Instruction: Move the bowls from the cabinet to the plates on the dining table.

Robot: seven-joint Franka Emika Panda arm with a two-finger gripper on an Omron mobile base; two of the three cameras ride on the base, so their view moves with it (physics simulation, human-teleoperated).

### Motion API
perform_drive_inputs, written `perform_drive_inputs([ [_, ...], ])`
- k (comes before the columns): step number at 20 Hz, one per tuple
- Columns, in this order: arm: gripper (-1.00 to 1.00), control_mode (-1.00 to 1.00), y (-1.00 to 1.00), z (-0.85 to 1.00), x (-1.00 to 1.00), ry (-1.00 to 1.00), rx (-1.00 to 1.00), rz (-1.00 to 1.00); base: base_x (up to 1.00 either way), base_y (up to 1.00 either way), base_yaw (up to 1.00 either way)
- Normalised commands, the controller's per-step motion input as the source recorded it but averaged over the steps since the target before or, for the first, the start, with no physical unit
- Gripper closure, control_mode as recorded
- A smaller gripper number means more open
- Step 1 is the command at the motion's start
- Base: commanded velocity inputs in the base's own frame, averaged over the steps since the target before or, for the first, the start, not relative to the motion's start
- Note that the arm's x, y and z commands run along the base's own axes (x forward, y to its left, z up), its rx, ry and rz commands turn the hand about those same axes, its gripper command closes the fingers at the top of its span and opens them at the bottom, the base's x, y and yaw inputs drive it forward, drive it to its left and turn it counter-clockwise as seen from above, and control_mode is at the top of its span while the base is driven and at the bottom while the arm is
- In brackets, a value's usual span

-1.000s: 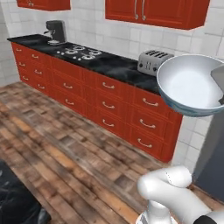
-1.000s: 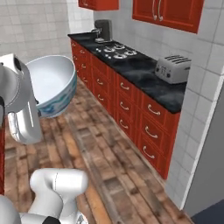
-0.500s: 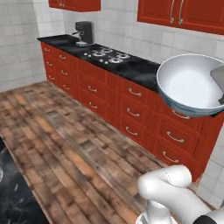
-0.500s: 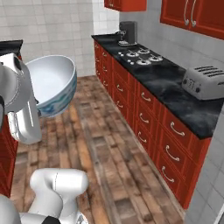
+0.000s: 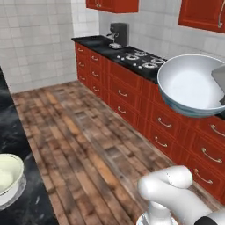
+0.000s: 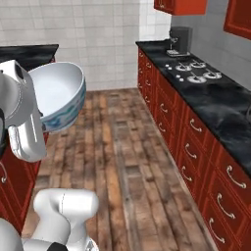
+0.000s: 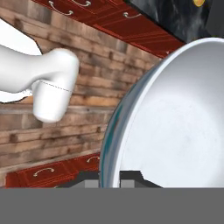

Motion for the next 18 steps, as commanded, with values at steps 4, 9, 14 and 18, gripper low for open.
perform_drive_inputs([
  [4,1.0,1.0,0.0,0.0,0.0,0.0,0.0,0.0,0.81,0.0,0.32],
  [9,1.0,1.0,0.0,0.0,0.0,0.0,0.0,0.0,0.83,0.0,0.31],
  [14,1.0,1.0,0.0,0.0,0.0,0.0,0.0,0.0,0.79,-0.06,0.3],
  [18,1.0,1.0,0.0,0.0,0.0,0.0,0.0,0.0,0.75,-0.08,0.31],
])
